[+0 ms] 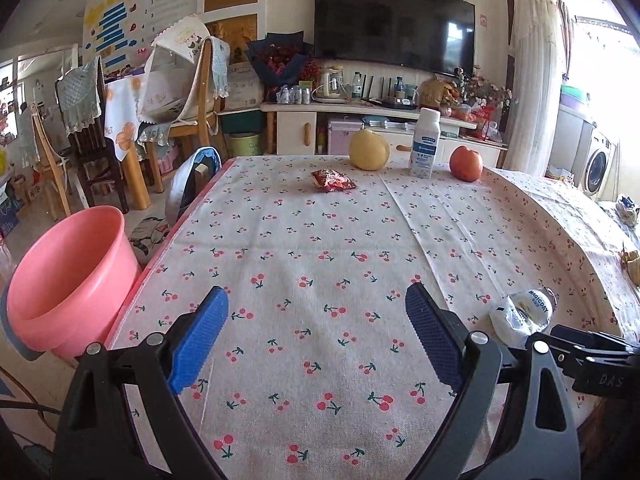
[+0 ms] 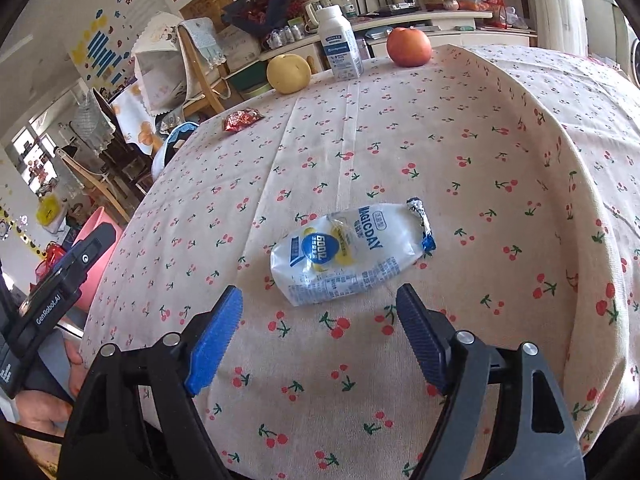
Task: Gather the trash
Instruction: 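Bring both tools back over the table toward the last items, then grasp the clear Magicday yogurt pouch with the right gripper while the left gripper grasps the red snack bag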
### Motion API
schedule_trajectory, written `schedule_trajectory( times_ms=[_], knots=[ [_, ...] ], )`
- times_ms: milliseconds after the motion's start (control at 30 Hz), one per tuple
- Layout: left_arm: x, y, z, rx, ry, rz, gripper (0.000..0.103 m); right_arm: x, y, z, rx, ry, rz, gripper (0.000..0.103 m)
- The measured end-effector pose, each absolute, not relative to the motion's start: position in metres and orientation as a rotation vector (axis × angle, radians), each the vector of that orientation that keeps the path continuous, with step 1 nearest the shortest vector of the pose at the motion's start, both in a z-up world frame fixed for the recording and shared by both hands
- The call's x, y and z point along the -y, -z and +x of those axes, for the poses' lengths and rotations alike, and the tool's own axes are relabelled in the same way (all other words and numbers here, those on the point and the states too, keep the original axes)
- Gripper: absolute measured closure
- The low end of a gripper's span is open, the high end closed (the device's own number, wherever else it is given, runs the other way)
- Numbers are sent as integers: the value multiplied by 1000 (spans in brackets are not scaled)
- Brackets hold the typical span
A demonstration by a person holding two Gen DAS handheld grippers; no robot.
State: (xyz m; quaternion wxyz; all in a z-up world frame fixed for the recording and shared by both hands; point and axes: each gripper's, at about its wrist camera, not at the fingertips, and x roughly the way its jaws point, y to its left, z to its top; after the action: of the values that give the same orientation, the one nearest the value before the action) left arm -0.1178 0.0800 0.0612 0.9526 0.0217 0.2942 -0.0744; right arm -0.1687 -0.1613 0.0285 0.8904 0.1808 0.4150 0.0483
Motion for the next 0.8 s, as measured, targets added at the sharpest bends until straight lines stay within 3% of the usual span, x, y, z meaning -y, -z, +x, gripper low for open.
schedule_trajectory(
  times_ms=[333,633,667,733,800],
  knots=[
    [-74,-57,-110,-610,161,61,12,164,-24,-131,-854,-131,398,24],
    [-70,-54,-91,-661,145,59,12,142,-23,-87,-903,-134,188,24],
    [-69,-54,-88,-670,144,56,12,139,-23,-82,-910,-129,137,26],
    [-70,-56,-80,-689,147,32,12,134,-22,-75,-916,-112,57,43],
    [-70,-58,-71,-704,144,6,12,134,-22,-71,-922,-125,27,46]
  ],
)
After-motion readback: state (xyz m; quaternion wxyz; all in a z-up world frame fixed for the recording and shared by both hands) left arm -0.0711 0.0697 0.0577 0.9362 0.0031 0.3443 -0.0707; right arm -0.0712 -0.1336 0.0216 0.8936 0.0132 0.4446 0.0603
